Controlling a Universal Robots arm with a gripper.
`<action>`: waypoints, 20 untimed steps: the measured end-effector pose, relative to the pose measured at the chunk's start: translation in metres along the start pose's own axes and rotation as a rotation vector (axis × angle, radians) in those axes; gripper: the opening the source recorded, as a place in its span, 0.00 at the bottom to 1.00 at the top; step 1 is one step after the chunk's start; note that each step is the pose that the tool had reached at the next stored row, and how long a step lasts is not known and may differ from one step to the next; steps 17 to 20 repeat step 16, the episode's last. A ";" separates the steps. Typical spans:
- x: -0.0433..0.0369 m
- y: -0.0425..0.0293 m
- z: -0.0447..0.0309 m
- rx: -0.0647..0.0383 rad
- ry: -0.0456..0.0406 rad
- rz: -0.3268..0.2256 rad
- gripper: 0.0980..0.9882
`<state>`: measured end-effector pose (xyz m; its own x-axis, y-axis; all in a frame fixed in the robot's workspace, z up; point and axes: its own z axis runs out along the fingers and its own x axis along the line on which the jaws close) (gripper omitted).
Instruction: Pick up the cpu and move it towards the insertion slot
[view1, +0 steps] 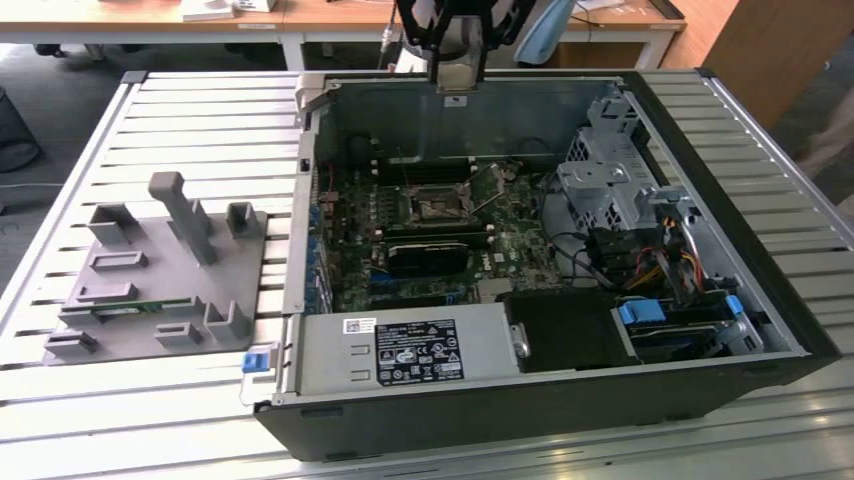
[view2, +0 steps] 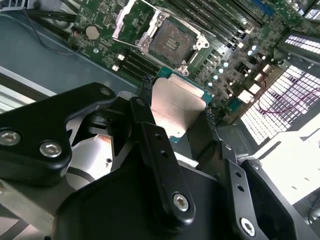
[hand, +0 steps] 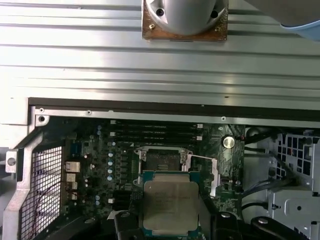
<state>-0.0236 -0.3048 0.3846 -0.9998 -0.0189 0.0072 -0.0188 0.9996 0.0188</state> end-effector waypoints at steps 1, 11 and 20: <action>-0.0024 0.0002 0.0002 0.000 0.0000 0.000 0.48; -0.0175 0.0020 0.0013 0.000 0.0000 0.000 0.48; -0.0180 0.0021 0.0014 0.000 0.0000 0.000 0.48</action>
